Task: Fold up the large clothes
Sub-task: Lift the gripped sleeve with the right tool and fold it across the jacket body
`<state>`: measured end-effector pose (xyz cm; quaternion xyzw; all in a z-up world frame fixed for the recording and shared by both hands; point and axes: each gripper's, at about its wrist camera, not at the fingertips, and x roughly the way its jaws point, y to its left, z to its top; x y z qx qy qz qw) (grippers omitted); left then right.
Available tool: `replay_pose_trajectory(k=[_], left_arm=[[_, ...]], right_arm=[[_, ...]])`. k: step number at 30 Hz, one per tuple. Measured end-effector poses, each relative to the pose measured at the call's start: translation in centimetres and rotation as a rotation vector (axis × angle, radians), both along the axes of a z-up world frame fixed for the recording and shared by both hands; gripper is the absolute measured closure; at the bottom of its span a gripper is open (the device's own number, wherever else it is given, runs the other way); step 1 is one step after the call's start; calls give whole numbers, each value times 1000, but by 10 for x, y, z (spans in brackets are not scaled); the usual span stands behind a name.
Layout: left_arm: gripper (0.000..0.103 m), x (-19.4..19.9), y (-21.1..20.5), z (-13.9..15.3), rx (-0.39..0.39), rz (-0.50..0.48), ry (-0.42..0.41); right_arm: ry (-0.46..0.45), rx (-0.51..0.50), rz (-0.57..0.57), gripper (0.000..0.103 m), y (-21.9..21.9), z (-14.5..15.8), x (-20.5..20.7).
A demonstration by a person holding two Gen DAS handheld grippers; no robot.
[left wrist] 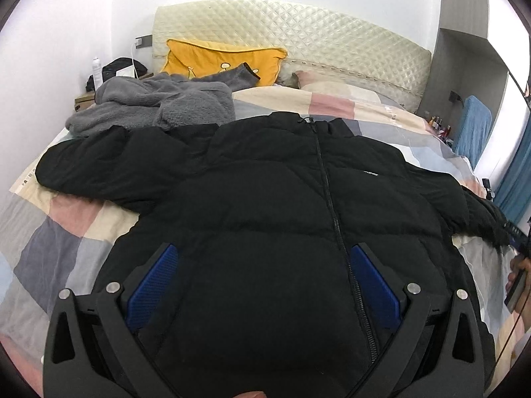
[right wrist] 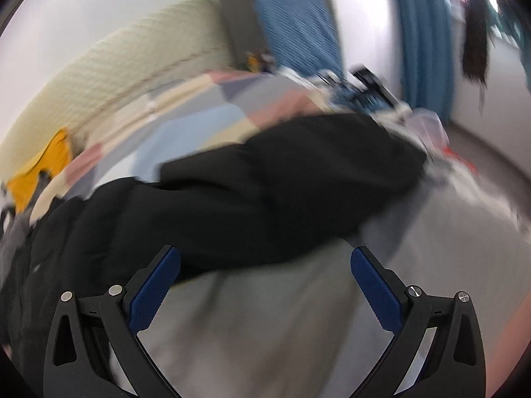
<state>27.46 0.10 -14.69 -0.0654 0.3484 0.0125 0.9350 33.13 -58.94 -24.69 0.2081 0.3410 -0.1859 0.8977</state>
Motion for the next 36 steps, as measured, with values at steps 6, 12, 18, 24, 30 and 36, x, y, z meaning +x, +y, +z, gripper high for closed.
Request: replay_pose_trajectory(k=[6,12,18,24,30,36], left_arm=[[0,6,0,-9,1,3,31],[0,9,2,-10,-18,8,36],[0,13,1,-12,-30,8,44],[0,18,1,-17,-37,12,33],[0,27,-1,-24,-14,31,55],[0,26,-1,-21,26,42,42]], right_arm=[[-8,152,-117,3,-43,-29,-8],[-130,244,-190,12,-69,-34,-9],[-238,341,-210,12,-92,-44,6],[-434,438,-200,23,-112,-44,17],[-423,308,-155,84,-110,-20,35],[-481,170,-166,96,-100,41,20]])
